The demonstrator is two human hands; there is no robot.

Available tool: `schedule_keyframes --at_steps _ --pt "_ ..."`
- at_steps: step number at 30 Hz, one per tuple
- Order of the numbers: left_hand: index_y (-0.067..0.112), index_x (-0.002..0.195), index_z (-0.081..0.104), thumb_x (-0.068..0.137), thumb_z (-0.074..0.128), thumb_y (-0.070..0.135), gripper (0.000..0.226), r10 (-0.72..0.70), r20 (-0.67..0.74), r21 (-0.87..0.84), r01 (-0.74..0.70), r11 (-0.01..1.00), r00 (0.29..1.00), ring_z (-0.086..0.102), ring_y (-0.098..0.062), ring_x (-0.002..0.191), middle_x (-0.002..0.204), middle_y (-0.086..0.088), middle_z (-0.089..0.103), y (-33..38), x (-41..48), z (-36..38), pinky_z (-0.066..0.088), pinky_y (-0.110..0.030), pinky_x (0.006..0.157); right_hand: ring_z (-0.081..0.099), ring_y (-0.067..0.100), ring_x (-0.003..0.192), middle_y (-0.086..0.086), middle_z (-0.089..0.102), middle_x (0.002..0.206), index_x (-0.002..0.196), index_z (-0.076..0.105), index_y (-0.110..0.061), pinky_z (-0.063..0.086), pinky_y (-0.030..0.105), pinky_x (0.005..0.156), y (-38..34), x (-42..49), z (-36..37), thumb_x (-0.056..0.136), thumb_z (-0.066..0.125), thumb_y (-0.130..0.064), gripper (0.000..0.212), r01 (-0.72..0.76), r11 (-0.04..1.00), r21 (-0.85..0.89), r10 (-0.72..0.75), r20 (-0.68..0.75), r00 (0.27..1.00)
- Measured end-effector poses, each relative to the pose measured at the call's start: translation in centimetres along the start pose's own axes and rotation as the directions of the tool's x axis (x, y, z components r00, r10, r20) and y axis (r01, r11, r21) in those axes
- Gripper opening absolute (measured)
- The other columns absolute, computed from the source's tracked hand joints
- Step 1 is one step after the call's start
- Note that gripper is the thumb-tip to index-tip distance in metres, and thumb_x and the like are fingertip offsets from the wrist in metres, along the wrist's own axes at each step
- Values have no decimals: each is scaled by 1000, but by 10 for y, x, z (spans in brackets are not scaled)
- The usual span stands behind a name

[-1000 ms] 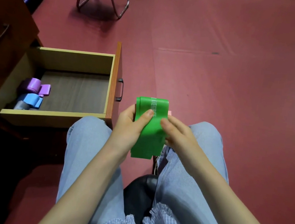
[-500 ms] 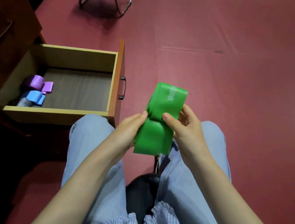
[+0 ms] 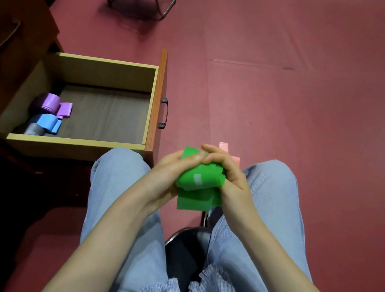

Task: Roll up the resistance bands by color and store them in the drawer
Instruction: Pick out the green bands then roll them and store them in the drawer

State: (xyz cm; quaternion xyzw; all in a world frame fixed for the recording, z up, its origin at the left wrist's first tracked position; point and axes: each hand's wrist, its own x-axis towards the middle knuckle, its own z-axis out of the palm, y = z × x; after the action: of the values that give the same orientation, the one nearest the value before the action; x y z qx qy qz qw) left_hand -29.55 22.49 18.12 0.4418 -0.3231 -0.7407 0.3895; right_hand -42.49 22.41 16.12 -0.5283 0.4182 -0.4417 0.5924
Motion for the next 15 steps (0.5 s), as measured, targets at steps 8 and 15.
schedule_keyframes --at_steps 8,15 --pt "19 95 55 83 52 -3 25 182 -227 -63 -200 978 957 65 -7 71 89 -2 62 0 10 -17 55 -17 61 54 11 111 -3 54 122 112 52 -26 51 19 84 2 16 -5 61 42 -8 56 -215 917 335 223 16 975" --pt "20 95 51 85 45 -10 32 239 -365 -144 -309 940 900 64 -2 63 85 -3 60 9 24 -50 54 -17 58 63 9 81 2 62 97 114 52 -12 56 24 72 19 53 35 86 52 -5 28 -325 936 136 313 102 944"
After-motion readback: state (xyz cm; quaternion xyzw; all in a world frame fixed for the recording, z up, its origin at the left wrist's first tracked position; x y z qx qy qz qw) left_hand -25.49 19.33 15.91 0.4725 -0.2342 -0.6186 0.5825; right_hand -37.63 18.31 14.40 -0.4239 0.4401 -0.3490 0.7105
